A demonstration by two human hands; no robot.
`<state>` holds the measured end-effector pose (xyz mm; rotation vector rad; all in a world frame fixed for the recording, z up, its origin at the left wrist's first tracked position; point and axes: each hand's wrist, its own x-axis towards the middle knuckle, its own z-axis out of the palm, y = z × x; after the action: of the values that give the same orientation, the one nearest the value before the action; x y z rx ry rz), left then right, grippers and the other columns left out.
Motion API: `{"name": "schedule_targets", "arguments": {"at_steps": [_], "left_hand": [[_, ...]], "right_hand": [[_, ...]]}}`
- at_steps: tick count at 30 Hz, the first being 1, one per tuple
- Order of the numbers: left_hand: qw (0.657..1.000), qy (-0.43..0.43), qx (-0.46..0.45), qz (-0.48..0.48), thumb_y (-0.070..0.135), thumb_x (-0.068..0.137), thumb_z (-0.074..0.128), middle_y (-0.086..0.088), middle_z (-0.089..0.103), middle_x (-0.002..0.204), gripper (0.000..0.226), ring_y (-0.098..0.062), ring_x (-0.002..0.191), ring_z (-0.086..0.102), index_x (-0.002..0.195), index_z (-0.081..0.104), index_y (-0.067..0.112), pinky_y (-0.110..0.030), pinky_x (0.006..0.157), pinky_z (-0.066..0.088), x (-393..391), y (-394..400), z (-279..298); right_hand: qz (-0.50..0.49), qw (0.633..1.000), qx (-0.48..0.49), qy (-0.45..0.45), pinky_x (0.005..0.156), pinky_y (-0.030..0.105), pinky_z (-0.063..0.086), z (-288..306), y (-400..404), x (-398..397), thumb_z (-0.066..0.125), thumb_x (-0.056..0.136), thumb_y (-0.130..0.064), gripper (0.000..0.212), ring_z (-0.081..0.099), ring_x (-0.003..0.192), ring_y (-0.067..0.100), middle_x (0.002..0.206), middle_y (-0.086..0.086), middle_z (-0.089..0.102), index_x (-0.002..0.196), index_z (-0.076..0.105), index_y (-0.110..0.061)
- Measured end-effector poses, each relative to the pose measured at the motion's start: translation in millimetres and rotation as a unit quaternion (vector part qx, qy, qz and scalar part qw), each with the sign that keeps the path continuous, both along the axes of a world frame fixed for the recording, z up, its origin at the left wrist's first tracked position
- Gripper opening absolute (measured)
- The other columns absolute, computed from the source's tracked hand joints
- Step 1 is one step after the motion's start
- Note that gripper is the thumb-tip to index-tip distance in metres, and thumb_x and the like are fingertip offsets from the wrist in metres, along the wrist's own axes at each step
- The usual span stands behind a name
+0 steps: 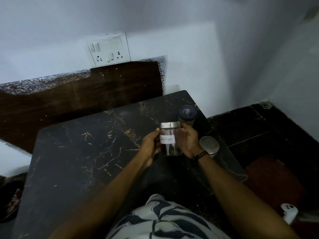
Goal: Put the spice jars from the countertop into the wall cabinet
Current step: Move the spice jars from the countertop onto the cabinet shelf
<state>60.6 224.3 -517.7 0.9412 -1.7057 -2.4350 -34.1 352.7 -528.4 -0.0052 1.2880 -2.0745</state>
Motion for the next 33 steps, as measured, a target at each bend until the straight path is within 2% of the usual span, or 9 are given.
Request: {"name": "schedule_targets", "arguments": {"at_steps": [6, 10, 13, 16, 18, 22, 27, 30, 33], "left_hand": [[1.000, 0.007, -0.011, 0.021, 0.034, 0.100, 0.051, -0.012, 0.075, 0.109, 0.037, -0.025, 0.099, 0.072, 0.121, 0.061, 0.006, -0.042, 0.090, 0.056, 9.2, -1.5, -6.8], [1.000, 0.008, -0.008, 0.029, 0.034, 0.099, 0.054, -0.005, 0.076, 0.094, 0.029, -0.015, 0.080, 0.071, 0.113, 0.062, 0.010, -0.029, 0.068, 0.056, 11.9, -3.6, -2.8], [0.999, 0.016, -0.015, 0.042, 0.036, 0.097, 0.057, -0.008, 0.074, 0.099, 0.036, -0.020, 0.087, 0.068, 0.117, 0.061, 0.007, -0.030, 0.071, 0.054, 8.3, -9.5, 6.7], [0.997, 0.040, -0.039, 0.053, 0.040, 0.095, 0.059, -0.010, 0.069, 0.100, 0.039, -0.022, 0.084, 0.064, 0.114, 0.062, 0.007, -0.029, 0.067, 0.055, -4.5, -20.7, 27.1], [0.994, 0.068, -0.056, 0.065, 0.043, 0.094, 0.059, -0.011, 0.068, 0.098, 0.039, -0.023, 0.081, 0.061, 0.110, 0.064, 0.008, -0.031, 0.066, 0.050, -16.3, -29.7, 47.0], [0.979, 0.130, -0.115, 0.111, 0.041, 0.096, 0.058, -0.014, 0.073, 0.100, 0.034, -0.023, 0.085, 0.067, 0.104, 0.065, 0.009, -0.036, 0.073, 0.054, -46.9, -52.7, 108.3], [0.953, 0.207, -0.163, 0.153, 0.035, 0.097, 0.059, -0.016, 0.071, 0.107, 0.025, -0.030, 0.099, 0.068, 0.103, 0.063, 0.010, -0.047, 0.087, 0.056, -66.3, -67.5, 186.0], [0.939, 0.233, -0.187, 0.169, 0.034, 0.097, 0.060, -0.019, 0.069, 0.109, 0.028, -0.037, 0.105, 0.067, 0.107, 0.061, 0.008, -0.051, 0.092, 0.055, -68.0, -69.6, 214.5], [0.920, 0.264, -0.226, 0.180, 0.033, 0.097, 0.060, -0.012, 0.069, 0.107, 0.021, -0.034, 0.105, 0.066, 0.103, 0.063, 0.013, -0.049, 0.091, 0.055, -65.8, -71.1, 236.7]], "right_hand": [[-0.008, 0.998, 0.065, 0.014, 0.093, 0.050, 0.049, -8.0, -0.9, 8.7, 0.037, 0.096, -0.025, 0.040, 0.062, 0.106, 0.038, 0.114, 0.024, 0.066, 0.120, 0.059, -0.002], [-0.012, 0.992, 0.120, 0.033, 0.095, 0.052, 0.050, -3.8, -1.5, 13.6, 0.041, 0.095, -0.032, 0.043, 0.063, 0.109, 0.038, 0.117, 0.020, 0.068, 0.121, 0.060, -0.004], [-0.016, 0.989, 0.135, 0.060, 0.096, 0.054, 0.050, 7.8, -7.1, 11.8, 0.043, 0.095, -0.033, 0.042, 0.064, 0.109, 0.038, 0.117, 0.021, 0.067, 0.119, 0.057, -0.002], [-0.026, 0.988, 0.113, 0.103, 0.083, 0.046, 0.056, 32.0, -17.1, 2.2, 0.043, 0.098, -0.026, 0.027, 0.066, 0.101, 0.034, 0.111, 0.017, 0.068, 0.107, 0.059, -0.006], [-0.025, 0.985, 0.092, 0.142, 0.075, 0.041, 0.058, 53.7, -24.2, -6.0, 0.043, 0.099, -0.022, 0.024, 0.068, 0.097, 0.032, 0.110, 0.018, 0.068, 0.109, 0.057, -0.005], [-0.033, 0.973, 0.040, 0.223, 0.080, 0.043, 0.057, 115.6, -45.5, -26.1, 0.045, 0.097, -0.005, 0.022, 0.067, 0.103, 0.031, 0.115, 0.014, 0.067, 0.118, 0.053, -0.007], [-0.010, 0.954, 0.010, 0.301, 0.067, 0.023, 0.056, 190.2, -63.8, -37.0, 0.050, 0.093, -0.008, 0.028, 0.070, 0.095, 0.014, 0.106, -0.006, 0.072, 0.113, 0.057, -0.027], [-0.007, 0.946, -0.012, 0.324, 0.071, 0.023, 0.056, 213.5, -69.1, -38.9, 0.047, 0.098, -0.007, 0.032, 0.067, 0.103, 0.016, 0.115, -0.004, 0.067, 0.119, 0.054, -0.029], [-0.018, 0.938, -0.035, 0.345, 0.070, 0.022, 0.056, 234.7, -73.4, -40.8, 0.046, 0.097, -0.003, 0.038, 0.069, 0.102, 0.012, 0.120, -0.003, 0.067, 0.127, 0.054, -0.023]]}}
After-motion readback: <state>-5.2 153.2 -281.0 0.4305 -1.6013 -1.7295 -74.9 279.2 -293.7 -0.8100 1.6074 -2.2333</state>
